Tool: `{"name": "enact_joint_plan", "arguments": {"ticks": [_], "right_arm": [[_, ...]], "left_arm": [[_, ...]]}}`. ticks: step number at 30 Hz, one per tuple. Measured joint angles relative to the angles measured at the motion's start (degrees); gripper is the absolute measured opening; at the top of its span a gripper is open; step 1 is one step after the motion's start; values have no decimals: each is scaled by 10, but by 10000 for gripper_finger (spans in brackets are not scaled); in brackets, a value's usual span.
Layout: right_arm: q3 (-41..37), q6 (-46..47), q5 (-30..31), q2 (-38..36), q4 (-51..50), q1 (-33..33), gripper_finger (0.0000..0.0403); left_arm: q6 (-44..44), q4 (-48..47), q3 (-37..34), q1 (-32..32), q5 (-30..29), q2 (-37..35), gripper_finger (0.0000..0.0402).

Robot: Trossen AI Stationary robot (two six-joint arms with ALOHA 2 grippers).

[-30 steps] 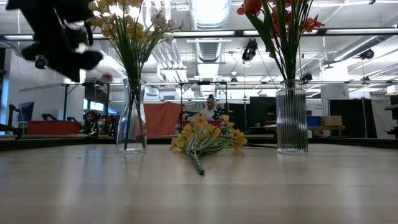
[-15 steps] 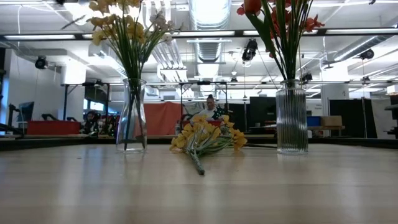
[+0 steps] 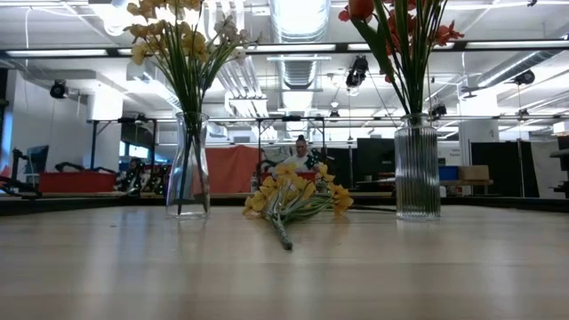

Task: Sort flowers into vase by color
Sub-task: Put the orange flower into the right transparent vase

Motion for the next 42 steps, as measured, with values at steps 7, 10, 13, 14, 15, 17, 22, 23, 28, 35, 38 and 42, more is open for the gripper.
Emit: {"name": "enact_joint_plan", "arguments": {"ticks": [7,10,13,14,15,17,22,23,28,35,38,42], "right_arm": [[2,-16,-20,28,142,4,265],[2,-32,-39,31,156,4,265],[2,-35,-50,32,156,5,265],[2,-36,-50,32,156,6,265],[2,-36,-50,32,156,7,265],[2,-36,-51,32,157,7,265],[2,-36,-51,32,160,12,256],[2,-36,-52,32,161,15,251],[2,-27,-51,32,161,24,197],[2,-10,-50,32,165,29,38],[2,-1,-50,30,157,30,21],[8,17,-50,14,127,30,16]], "left_arm": [[7,86,0,-4,0,82,0],[7,106,0,-4,0,105,0],[7,134,0,-4,0,125,0],[7,145,0,-4,0,133,0],[7,157,0,-4,0,141,0],[7,172,0,-4,0,155,0],[7,209,0,-4,0,185,0],[7,213,0,-4,0,187,0],[7,218,0,-3,-2,194,0],[-1,218,0,-3,-3,190,2],[1,218,0,-3,-2,189,22],[2,205,1,-3,-2,184,75]]}}
